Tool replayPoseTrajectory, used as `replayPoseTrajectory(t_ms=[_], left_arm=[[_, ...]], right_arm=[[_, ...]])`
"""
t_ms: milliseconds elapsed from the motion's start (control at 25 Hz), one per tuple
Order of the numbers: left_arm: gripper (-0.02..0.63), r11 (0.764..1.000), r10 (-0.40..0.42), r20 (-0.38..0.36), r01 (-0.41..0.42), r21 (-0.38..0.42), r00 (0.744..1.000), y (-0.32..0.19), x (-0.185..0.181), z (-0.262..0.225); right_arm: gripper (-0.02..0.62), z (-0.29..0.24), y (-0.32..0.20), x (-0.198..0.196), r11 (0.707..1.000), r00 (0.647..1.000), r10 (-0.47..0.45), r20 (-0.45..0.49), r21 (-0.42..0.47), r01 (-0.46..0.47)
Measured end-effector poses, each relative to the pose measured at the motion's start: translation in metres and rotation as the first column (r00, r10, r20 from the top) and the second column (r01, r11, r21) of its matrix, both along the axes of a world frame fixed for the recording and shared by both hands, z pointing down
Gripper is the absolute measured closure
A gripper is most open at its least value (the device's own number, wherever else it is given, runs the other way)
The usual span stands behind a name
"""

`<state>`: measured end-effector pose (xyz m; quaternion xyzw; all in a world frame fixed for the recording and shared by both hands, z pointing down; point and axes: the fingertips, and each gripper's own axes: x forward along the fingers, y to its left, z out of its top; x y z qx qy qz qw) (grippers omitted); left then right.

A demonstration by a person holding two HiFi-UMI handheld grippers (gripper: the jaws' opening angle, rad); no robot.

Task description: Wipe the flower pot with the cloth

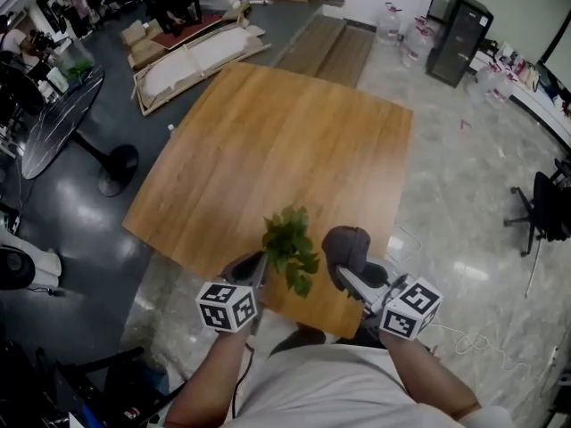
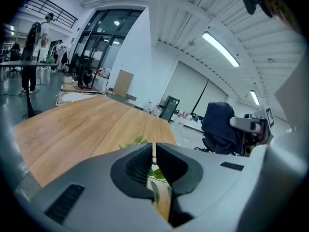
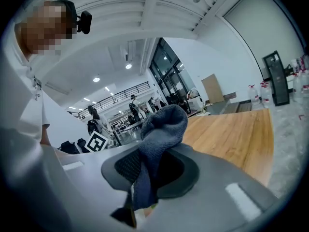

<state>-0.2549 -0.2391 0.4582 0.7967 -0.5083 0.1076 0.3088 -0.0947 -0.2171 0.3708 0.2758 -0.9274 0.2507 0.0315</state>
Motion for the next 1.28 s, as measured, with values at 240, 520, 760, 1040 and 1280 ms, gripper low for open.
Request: replayPoseTrajectory(t_ms=[240,520,760,1040,1280], left_arm=[[0.542,0.991,0.013,0.035,-0.008,-0.135,0.999,-0.034,-0.015,0.078],[0.534,0.968,0.051,0.085,-0.029,-0.248,0.995,-0.062,-0.027,0.15],[0.529,0.951,0.065,0.091,-0.034,-0.307,0.994,-0.082,-0.034,0.181],[0.529,0.918,0.075,0.027,-0.059,-0.393,0.997,-0.088,-0.028,0.207],[0.584,0.908,0.008,-0.02,-0.015,-0.42,1.0,-0.081,-0.035,0.222]], right_arm=[[0.529,0.04,-0.023,-0.004,0.998,0.999,0.034,-0.024,-0.056,-0.035],[0.529,0.084,-0.051,0.002,0.991,0.996,0.077,-0.041,-0.108,-0.082],[0.529,0.109,-0.059,-0.003,0.984,0.995,0.089,-0.051,-0.151,-0.095],[0.529,0.133,-0.068,-0.004,0.976,0.994,0.095,-0.055,-0.19,-0.104],[0.529,0.16,-0.077,-0.01,0.971,0.995,0.069,-0.066,-0.224,-0.082]])
